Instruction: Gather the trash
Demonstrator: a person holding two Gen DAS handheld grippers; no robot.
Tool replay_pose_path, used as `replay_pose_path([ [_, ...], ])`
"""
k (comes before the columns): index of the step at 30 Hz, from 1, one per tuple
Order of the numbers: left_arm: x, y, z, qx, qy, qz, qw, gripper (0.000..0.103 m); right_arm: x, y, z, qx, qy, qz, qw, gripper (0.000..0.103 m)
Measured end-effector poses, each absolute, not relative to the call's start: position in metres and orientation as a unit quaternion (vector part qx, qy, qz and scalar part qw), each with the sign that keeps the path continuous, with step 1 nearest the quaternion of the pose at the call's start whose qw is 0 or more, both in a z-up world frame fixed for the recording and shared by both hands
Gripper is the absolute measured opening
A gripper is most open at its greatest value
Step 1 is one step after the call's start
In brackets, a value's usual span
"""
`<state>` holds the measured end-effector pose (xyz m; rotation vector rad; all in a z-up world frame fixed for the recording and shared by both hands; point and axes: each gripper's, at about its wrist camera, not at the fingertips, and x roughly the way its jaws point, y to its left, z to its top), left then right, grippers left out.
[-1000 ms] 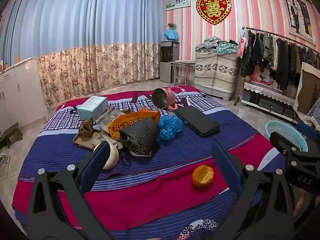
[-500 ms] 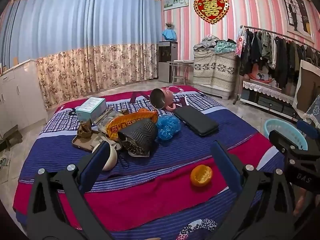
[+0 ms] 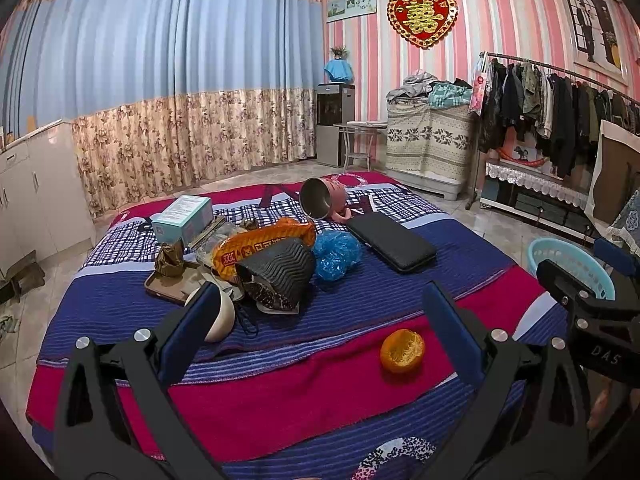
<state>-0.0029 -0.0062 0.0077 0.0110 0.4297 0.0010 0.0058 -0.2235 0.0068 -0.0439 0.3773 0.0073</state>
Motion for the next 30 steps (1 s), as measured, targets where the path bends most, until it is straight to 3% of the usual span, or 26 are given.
replay_pose_path([
  [30, -0.004, -0.006, 0.009, 0.004, 0.213, 0.0, 0.977, 0.098, 0.003, -0.211, 0.007, -0.028, 0.184, 0.006, 0.982, 0.099],
])
